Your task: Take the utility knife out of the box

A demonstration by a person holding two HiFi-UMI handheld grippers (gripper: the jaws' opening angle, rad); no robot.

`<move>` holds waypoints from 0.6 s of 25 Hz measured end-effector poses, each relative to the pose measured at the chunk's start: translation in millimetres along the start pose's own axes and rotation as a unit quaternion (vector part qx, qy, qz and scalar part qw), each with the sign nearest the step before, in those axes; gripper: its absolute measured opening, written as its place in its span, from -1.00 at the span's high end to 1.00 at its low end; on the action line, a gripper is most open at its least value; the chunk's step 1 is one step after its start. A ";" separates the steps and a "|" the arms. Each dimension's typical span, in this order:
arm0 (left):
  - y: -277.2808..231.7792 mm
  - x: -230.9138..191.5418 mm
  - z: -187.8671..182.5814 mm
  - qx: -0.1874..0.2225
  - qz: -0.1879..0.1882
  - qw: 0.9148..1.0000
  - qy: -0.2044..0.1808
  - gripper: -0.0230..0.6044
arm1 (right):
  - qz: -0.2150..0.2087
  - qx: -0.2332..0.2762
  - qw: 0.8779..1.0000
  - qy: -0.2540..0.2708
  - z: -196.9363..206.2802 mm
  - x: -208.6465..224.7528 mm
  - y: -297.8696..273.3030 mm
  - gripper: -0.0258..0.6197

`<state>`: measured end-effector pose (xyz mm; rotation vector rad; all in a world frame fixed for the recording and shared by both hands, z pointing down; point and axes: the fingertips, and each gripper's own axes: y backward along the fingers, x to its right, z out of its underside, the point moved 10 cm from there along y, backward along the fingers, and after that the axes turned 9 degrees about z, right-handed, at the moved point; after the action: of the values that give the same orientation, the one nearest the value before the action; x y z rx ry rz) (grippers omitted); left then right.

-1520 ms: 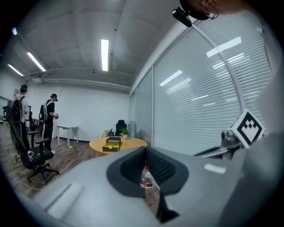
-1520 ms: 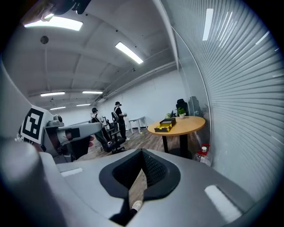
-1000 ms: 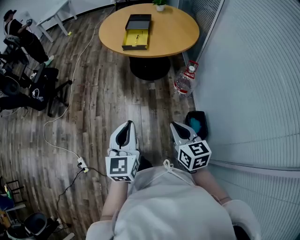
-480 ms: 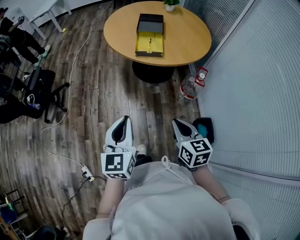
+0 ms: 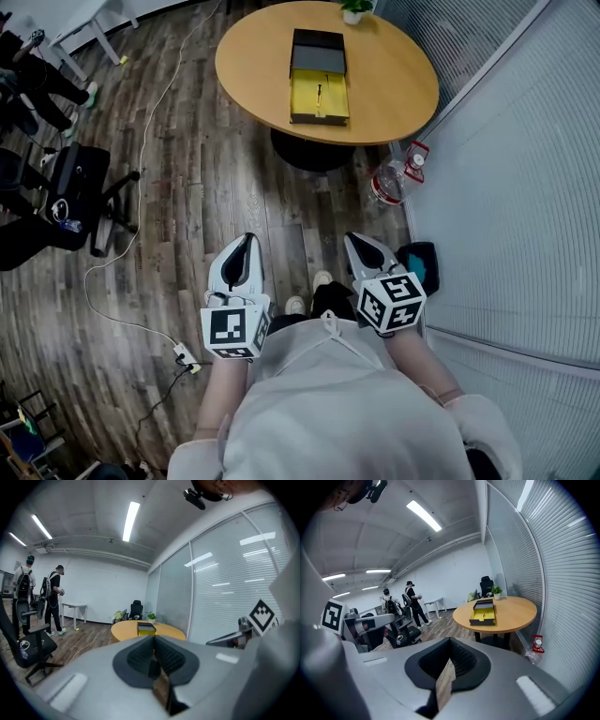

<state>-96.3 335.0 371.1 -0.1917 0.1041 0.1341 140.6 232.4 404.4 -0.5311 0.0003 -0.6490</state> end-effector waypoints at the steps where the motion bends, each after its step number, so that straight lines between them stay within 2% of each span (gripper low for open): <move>1: -5.7 -6.7 0.3 -0.002 -0.001 1.000 0.001 0.91 | 0.000 -0.002 1.000 0.000 -2.2 -0.4 -8.1 0.92; 7: -54.7 -38.0 -0.3 -0.009 -0.006 1.000 -0.002 0.91 | -0.004 -0.011 1.000 0.000 -16.1 10.9 -65.8 0.92; 11: -103.3 -60.1 -3.6 -0.029 -0.003 1.000 -0.008 0.91 | 0.002 -0.015 1.000 0.001 -35.5 25.5 -114.4 0.92; 15: -164.0 -88.1 -18.9 -0.031 -0.005 0.999 -0.009 0.91 | 0.000 -0.016 1.000 -0.004 -65.1 46.6 -168.8 0.92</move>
<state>-161.5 160.9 392.7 -0.2524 0.0812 0.1292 70.2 62.1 435.0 -0.5641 0.0039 -0.6472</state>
